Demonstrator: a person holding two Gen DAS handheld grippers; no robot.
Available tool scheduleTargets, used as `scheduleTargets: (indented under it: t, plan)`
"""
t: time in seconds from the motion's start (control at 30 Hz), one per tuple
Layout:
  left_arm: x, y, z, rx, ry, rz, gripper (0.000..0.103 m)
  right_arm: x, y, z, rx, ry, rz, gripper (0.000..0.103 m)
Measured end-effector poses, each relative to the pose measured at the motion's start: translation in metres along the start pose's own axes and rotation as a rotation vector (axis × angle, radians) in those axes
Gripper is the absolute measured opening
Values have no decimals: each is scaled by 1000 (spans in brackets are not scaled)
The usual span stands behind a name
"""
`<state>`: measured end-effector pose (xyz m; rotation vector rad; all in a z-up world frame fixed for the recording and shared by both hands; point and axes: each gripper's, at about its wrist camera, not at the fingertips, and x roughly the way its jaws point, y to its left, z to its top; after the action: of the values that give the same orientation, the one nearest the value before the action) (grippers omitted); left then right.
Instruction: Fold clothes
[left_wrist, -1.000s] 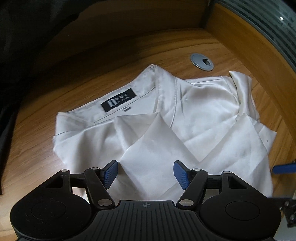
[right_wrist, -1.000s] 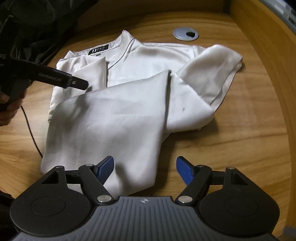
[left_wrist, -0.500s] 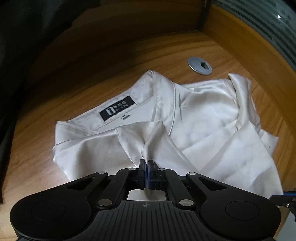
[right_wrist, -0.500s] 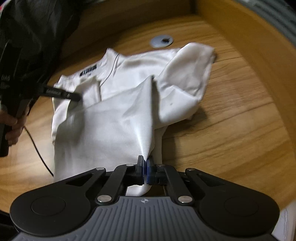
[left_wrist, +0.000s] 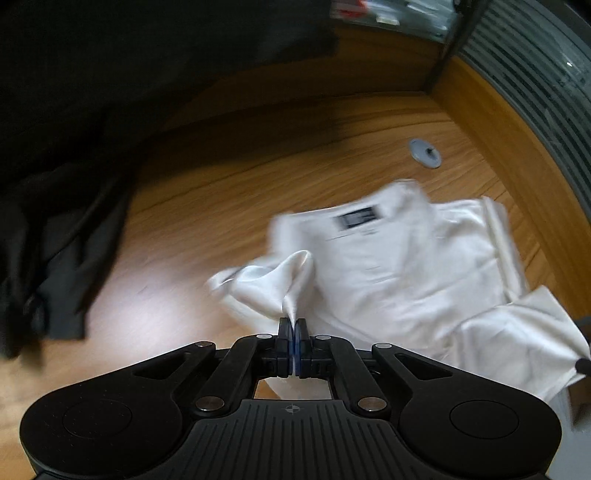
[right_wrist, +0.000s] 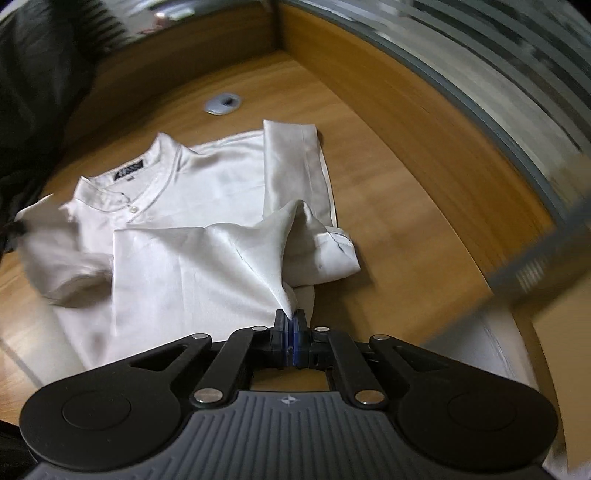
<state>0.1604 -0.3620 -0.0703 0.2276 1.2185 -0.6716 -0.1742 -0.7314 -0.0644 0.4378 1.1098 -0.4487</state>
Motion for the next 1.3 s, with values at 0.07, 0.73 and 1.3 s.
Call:
scheduleTargets:
  t: [0.07,0.73,1.3]
  plan:
    - [-5,15,-14,-2,20,11,3,-5,-8,-9,25,8,-35,2]
    - [-22,38,-96,-153,76,56,51,35,15,57,-22,-39,-40,55]
    - [31,-81,-133,-22,170,57,60,127,45,115,-241,77,35,55]
